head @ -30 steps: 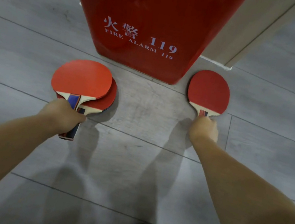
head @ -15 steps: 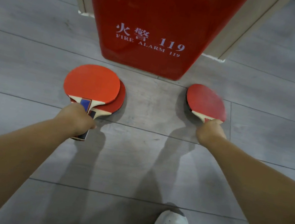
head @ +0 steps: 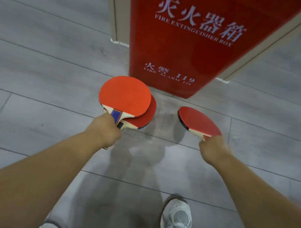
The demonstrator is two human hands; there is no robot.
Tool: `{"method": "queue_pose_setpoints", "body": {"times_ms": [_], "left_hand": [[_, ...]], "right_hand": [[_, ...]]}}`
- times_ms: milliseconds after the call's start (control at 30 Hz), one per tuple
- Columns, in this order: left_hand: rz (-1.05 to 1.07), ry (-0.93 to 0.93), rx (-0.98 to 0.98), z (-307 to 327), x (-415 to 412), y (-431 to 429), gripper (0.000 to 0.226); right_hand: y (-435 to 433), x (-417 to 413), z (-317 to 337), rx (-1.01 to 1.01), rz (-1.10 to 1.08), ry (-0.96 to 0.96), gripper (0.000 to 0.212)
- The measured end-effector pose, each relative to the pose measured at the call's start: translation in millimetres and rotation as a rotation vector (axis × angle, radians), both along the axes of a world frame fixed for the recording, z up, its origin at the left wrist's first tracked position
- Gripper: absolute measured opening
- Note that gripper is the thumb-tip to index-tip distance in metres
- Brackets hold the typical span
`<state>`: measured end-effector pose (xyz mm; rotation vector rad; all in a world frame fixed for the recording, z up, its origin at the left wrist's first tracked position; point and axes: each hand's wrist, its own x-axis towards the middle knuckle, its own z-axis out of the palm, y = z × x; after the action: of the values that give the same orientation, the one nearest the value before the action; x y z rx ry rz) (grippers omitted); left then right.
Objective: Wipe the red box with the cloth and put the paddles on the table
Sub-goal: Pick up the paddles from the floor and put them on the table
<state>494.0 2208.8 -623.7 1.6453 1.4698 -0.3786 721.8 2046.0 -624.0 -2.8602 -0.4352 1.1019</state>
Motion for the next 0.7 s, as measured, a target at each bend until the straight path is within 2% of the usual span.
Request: {"method": "queue_pose_setpoints", "body": {"times_ms": [200,400,467,700], "left_hand": [[0.051,-0.012,-0.038,109,-15,-15,0.02],[0.074,0.012,0.019,235,-30,-20,0.01],[0.083,0.024,0.046,280,-32,-24,0.015],[0.136,-0.037,0.096,425,-16,-38,0.019]], "right_hand": [[1,-28,109,0.003,0.008,-0.032,0.023],[-9,-44,232,0.074,-0.009,0.064,0.013],[-17,-44,277,0.1,-0.026,0.084,0.009],[-44,-19,425,0.24,-0.063,0.103,0.013]]}}
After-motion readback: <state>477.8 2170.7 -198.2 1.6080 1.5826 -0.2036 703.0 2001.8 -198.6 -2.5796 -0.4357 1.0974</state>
